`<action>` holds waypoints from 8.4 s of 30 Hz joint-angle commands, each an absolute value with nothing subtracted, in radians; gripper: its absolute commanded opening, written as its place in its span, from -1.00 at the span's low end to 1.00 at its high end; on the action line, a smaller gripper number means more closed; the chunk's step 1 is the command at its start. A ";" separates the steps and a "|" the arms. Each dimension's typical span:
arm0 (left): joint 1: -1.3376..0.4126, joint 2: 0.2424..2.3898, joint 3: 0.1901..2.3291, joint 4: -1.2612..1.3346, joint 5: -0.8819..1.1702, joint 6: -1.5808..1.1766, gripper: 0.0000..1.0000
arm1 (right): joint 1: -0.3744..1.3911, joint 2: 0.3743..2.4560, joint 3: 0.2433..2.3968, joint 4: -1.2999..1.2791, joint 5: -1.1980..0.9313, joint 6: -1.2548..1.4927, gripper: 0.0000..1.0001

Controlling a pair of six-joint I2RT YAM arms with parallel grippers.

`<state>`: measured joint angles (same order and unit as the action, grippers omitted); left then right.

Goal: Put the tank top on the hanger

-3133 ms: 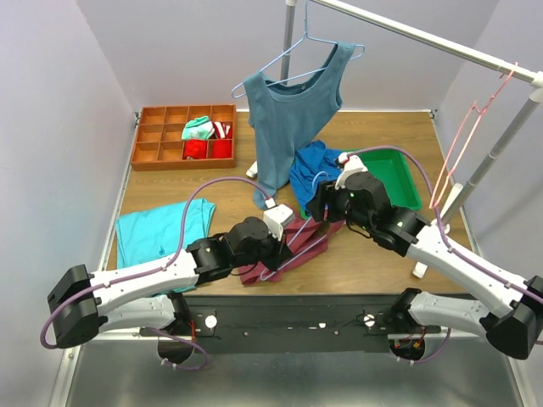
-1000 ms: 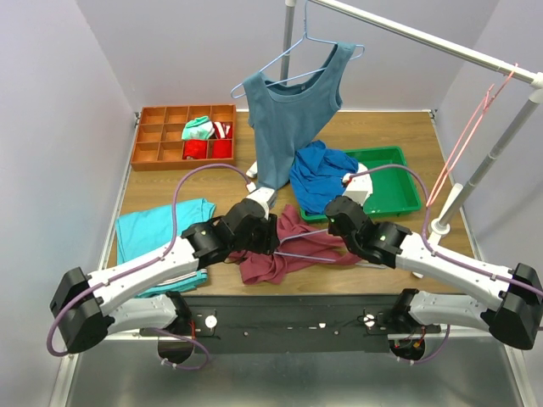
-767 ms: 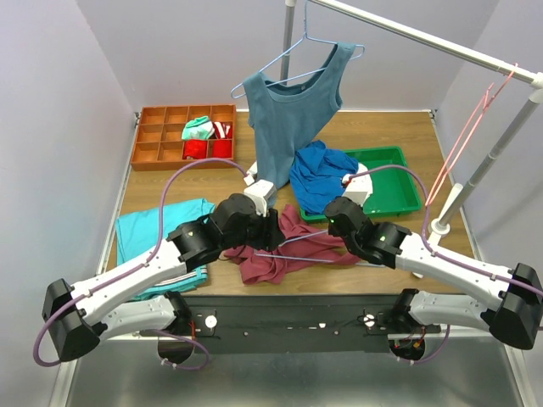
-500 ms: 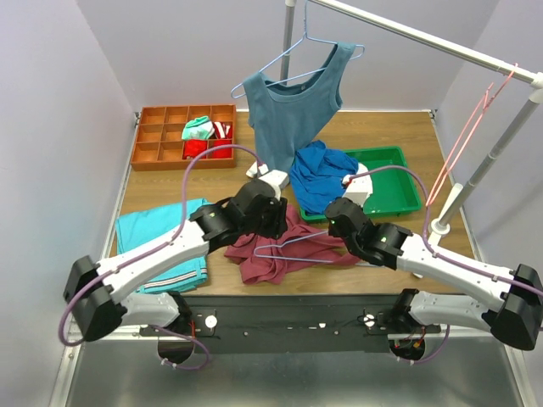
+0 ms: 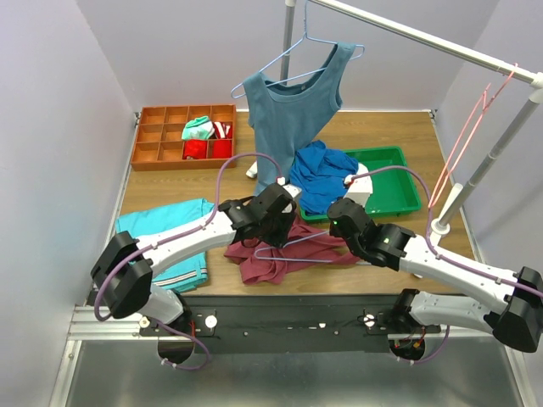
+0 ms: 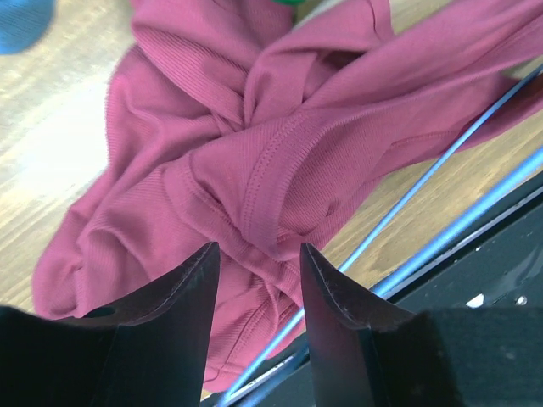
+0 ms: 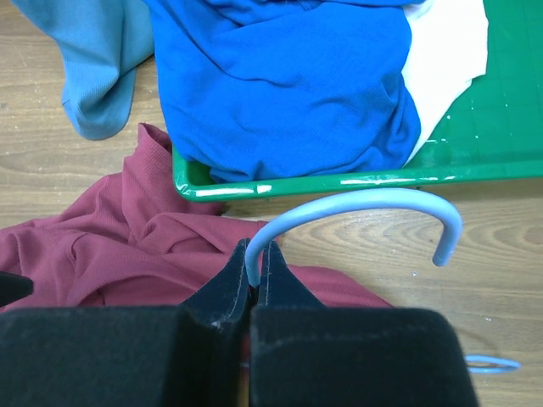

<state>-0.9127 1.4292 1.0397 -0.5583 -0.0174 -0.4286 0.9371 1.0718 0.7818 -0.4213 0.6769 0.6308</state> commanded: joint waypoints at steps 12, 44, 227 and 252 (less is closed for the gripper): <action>-0.923 1.497 0.971 -0.473 0.032 -0.454 -0.22 | 0.945 1.086 0.788 -0.463 0.738 0.643 -0.99; -0.920 1.175 1.046 -0.791 -0.187 -0.430 -1.00 | 0.945 1.190 1.009 -0.680 1.029 0.741 -0.99; -0.903 0.842 1.701 -0.979 -0.359 -0.158 -1.00 | 0.673 1.634 0.918 -0.357 0.324 0.557 0.87; -0.902 1.084 2.005 -0.928 -0.218 -0.060 -1.00 | 0.994 1.352 0.689 -0.612 0.126 0.744 1.00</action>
